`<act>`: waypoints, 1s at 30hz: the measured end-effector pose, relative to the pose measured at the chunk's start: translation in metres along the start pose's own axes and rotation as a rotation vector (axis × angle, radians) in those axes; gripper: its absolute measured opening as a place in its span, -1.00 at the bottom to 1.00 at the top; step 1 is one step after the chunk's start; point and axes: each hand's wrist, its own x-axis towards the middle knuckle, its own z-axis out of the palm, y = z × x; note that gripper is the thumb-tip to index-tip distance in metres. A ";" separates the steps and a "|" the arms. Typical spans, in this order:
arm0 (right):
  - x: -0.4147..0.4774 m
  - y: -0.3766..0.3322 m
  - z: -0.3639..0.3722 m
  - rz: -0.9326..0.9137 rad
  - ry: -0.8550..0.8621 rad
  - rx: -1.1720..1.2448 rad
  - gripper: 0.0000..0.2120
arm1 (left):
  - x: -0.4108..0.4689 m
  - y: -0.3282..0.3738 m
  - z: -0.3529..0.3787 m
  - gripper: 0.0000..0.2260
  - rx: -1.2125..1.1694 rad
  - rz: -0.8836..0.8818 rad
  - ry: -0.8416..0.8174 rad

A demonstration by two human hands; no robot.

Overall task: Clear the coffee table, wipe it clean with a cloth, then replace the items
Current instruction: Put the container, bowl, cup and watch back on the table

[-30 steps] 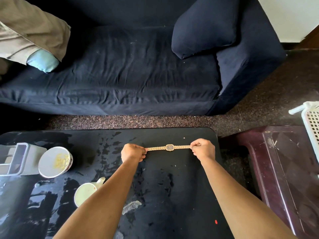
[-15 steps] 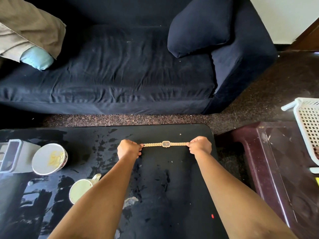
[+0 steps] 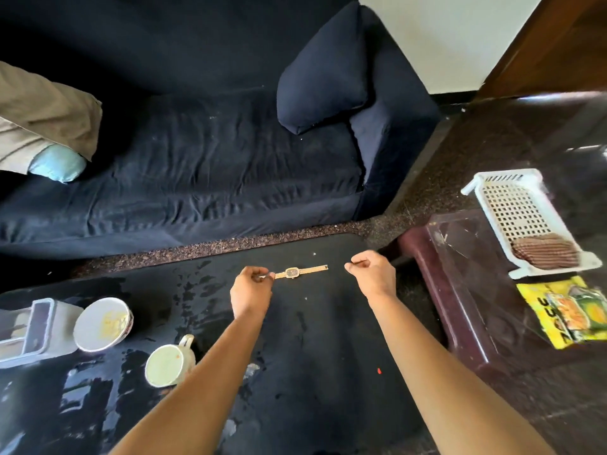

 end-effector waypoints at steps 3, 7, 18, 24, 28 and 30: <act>-0.013 0.001 -0.055 -0.046 0.059 -0.012 -0.88 | -0.038 0.024 0.022 -0.97 -0.089 0.005 -0.073; -0.013 0.027 -0.143 -0.106 0.183 -0.087 -0.89 | -0.093 0.051 0.079 -0.96 -0.167 0.070 -0.237; 0.091 0.154 -0.366 -0.073 -0.109 -0.653 -0.58 | -0.226 0.077 0.327 -0.87 -0.103 0.027 -0.594; 0.126 0.181 -0.399 -0.109 -0.520 -0.808 -0.32 | -0.252 0.089 0.396 -0.62 0.056 0.132 -0.510; 0.135 0.197 -0.398 -0.239 -0.580 -1.013 -0.28 | -0.260 0.091 0.420 -0.41 0.225 0.399 -0.504; 0.139 0.205 -0.397 -0.323 -0.528 -1.044 -0.35 | -0.262 0.093 0.426 -0.37 0.204 0.344 -0.468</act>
